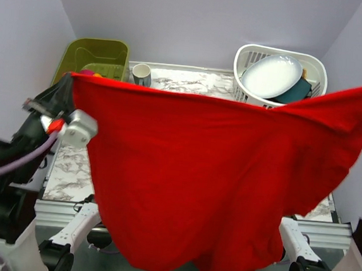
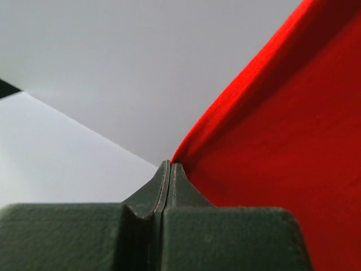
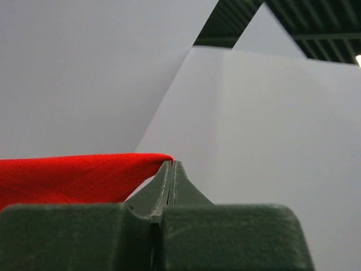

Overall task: Roll the t-shirts
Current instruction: Flatten out the T-shirt at the center of the board.

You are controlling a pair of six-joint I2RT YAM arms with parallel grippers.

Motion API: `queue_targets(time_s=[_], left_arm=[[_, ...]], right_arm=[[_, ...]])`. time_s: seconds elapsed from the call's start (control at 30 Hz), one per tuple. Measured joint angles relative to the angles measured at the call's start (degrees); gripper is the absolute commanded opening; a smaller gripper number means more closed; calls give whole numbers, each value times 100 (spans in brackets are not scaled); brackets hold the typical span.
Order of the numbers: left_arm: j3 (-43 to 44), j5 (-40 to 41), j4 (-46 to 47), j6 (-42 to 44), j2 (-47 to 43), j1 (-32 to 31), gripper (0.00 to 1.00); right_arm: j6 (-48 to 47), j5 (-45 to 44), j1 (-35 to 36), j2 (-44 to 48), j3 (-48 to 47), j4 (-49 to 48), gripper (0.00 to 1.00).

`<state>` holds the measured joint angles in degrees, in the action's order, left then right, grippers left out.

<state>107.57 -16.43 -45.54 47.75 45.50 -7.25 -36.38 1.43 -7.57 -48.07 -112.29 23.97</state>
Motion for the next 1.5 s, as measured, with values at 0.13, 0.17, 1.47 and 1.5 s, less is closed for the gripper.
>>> queue_targets(time_s=[0.13, 0.17, 1.47, 1.5], left_arm=[[-487, -50, 105, 107, 337, 0, 0], [-479, -74, 138, 70, 459, 0, 0], [2929, -490, 321, -1379, 496, 39, 0], [2846, -511, 433, -1349, 514, 46, 0]], right_arm=[[-520, 9, 0, -208, 929, -96, 1], [-629, 17, 0, -275, 1049, -96, 1], [-496, 579, 0, 450, -1589, -262, 0], [-463, 597, 0, 400, -1528, -396, 0]])
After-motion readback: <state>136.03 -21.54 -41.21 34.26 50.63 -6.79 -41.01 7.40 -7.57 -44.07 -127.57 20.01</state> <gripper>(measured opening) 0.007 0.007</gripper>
